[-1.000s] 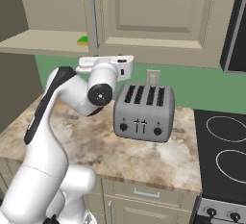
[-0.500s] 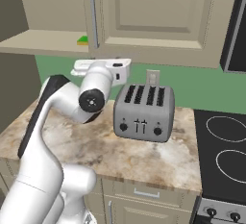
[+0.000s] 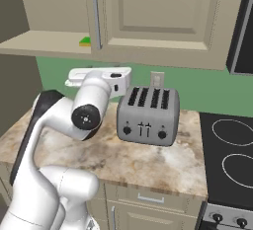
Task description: Pick up the spray and sponge from the sink, and place them back in the cabinet, and close the cabinet doors.
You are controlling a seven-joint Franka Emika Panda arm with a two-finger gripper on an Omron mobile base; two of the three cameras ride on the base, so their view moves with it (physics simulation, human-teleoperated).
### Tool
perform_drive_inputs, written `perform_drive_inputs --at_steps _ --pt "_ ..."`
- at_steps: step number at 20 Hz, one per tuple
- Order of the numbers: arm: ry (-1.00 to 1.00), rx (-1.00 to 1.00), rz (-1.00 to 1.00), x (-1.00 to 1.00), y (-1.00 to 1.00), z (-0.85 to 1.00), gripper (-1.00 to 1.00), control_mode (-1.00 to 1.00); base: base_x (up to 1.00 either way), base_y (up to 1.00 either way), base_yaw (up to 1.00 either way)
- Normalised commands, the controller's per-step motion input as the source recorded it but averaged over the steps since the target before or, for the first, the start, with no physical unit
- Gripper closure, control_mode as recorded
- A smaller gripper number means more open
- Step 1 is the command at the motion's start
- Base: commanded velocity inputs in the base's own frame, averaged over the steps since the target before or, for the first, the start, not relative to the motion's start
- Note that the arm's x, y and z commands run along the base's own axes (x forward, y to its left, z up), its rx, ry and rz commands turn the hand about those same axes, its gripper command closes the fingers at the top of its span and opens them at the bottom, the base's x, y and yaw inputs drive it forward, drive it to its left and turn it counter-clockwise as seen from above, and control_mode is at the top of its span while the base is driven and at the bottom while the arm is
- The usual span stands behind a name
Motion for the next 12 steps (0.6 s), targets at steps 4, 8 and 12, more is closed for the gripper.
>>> perform_drive_inputs --at_steps 4,8,12 --pt "0.00 0.00 0.00 -0.45 0.13 0.00 -1.00 -1.00 0.00 0.00 0.00" --pt "-0.01 0.00 0.00 -0.49 0.26 0.00 -1.00 -1.00 0.00 0.00 0.00" --pt "-0.03 0.00 0.00 -0.47 0.36 0.00 -1.00 -1.00 0.00 0.00 0.00"
